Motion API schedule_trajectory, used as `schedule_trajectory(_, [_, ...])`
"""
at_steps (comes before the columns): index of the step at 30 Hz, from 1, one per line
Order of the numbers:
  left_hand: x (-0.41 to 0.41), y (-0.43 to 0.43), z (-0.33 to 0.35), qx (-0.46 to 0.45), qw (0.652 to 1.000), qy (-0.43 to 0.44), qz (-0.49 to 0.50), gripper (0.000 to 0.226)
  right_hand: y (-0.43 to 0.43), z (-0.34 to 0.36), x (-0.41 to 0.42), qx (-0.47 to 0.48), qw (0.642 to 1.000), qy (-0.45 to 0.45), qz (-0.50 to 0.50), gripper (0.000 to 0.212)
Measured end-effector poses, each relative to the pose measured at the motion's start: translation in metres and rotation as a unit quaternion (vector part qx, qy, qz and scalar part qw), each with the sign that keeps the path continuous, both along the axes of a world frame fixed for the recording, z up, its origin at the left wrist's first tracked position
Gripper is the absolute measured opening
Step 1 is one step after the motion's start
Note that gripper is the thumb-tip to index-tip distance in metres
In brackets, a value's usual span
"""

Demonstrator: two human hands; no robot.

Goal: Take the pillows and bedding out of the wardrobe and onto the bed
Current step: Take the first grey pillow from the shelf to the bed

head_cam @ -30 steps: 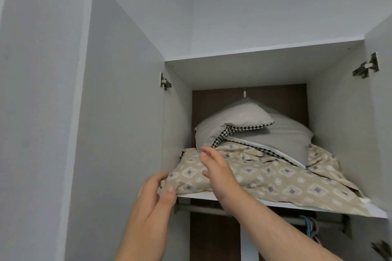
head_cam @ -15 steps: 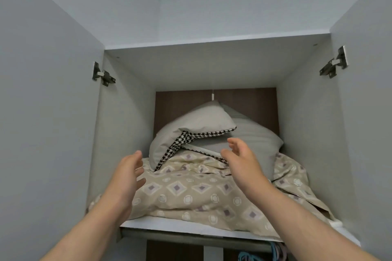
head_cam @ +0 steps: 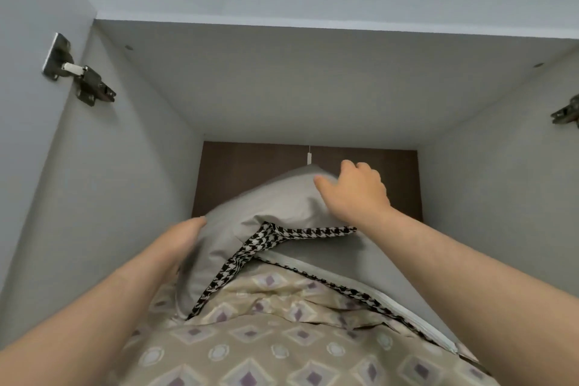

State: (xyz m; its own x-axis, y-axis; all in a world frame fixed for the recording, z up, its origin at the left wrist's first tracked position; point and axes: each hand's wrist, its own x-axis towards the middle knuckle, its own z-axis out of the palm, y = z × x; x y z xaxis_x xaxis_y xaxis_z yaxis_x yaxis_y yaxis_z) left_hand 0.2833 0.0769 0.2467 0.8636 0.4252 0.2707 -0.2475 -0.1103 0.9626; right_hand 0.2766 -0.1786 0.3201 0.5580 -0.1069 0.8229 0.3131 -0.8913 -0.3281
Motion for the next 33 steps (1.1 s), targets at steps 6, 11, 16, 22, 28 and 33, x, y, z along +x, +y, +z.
schedule_trajectory(6, [0.085,0.023,0.000,0.041,0.997,0.050,-0.049,0.111,0.017,0.016,0.065,0.023,0.981,0.185,-0.044,0.081])
schedule_trajectory(11, [0.100,0.028,-0.013,0.091,0.995,0.030,-0.002,0.097,0.009,-0.012,0.093,0.067,0.987,0.139,-0.039,0.058])
schedule_trajectory(16, [0.114,0.032,-0.018,0.112,0.985,0.021,0.127,0.116,0.009,-0.027,0.090,0.098,0.995,0.000,0.002,0.049])
schedule_trajectory(22, [0.062,0.021,0.016,0.086,0.961,-0.142,0.220,0.080,-0.014,-0.025,0.032,0.144,0.982,-0.098,0.068,0.044])
schedule_trajectory(28, [-0.043,-0.017,0.001,0.070,0.931,-0.286,0.215,0.061,-0.055,-0.032,-0.073,0.284,0.948,0.010,0.143,0.053])
schedule_trajectory(33, [-0.148,-0.052,-0.052,0.063,0.928,-0.314,0.189,0.046,-0.101,-0.071,-0.171,0.388,0.892,0.101,0.210,0.074])
